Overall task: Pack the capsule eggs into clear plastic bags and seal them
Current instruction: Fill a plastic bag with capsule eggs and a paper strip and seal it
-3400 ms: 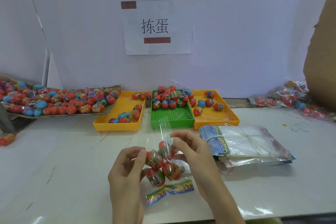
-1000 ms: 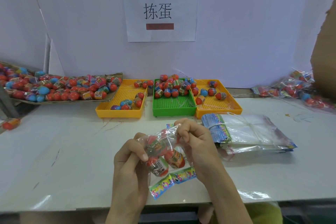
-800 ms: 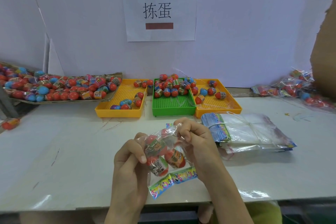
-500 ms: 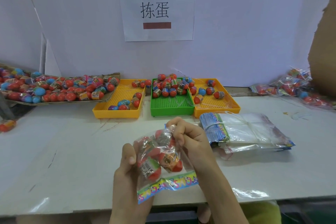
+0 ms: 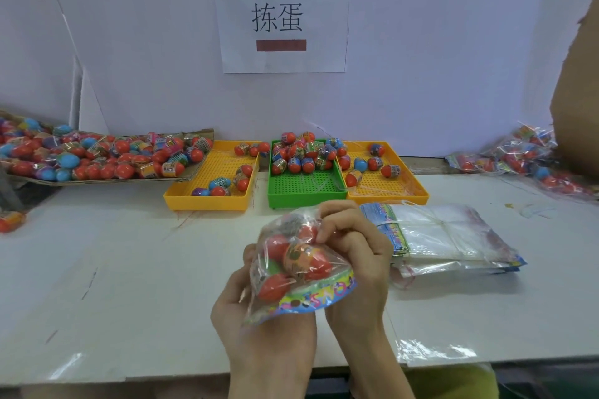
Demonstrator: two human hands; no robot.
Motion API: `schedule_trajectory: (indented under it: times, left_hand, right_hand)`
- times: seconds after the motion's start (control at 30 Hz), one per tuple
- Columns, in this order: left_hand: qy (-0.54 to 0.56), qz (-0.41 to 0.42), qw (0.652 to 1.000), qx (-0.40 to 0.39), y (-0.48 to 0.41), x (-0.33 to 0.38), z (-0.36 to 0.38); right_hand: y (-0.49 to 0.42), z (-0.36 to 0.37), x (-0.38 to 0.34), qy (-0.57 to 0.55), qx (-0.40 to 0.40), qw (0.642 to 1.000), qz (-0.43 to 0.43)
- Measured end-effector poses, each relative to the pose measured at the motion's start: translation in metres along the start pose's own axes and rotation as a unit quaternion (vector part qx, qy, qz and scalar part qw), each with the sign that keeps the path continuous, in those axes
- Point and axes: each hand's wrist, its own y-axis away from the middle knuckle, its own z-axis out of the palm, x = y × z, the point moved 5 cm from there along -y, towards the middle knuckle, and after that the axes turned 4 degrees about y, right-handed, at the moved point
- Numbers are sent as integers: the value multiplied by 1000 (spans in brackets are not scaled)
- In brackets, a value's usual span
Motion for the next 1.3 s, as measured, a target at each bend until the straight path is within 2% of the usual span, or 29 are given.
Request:
schedule_trajectory:
  times: [0.1, 0.2, 0.37, 0.47, 0.53, 0.63, 0.7, 0.8, 0.9, 1.0, 1.13, 1.3]
  left_hand:
    - [-38, 66, 997, 12, 0, 10, 3]
    - [-138, 125, 982, -18, 4, 23, 14]
    - [-302, 202, 930, -55, 4, 35, 23]
    - [-334, 239, 908, -82, 5, 34, 24]
    - [-340, 244, 903, -97, 6, 32, 22]
    - [-305, 217, 923, -92, 6, 33, 18]
    - [-281, 162, 942, -91, 6, 34, 17]
    - [-223, 25, 971, -82, 3, 25, 13]
    - [-167, -60, 981, -72, 3, 15, 14]
    - [-151, -76, 982, -88, 4, 15, 14]
    - [-143, -91, 981, -99, 6, 17, 17]
    - [-124, -129, 978, -107, 7, 15, 21]
  right_hand:
    - [-4, -9, 1, -2, -17, 1000, 15]
    - [-8, -17, 4, 23, -65, 996, 60]
    - [-19, -22, -6, 173, -142, 972, 76]
    - [-18, -18, -12, 276, -166, 943, 88]
    - [-14, -9, -15, 306, -188, 929, 87]
    - [-10, 1, -14, 316, -207, 922, 82]
    - [-11, 5, -14, 286, -204, 932, 92]
    - [-13, 1, -8, 142, -174, 962, 155]
    - [-11, -2, -3, 65, -168, 963, 200]
    - [-11, -5, 0, 50, -165, 959, 223]
    - [-9, 0, 1, -26, -175, 951, 255]
    - [-4, 5, 8, -151, -184, 916, 323]
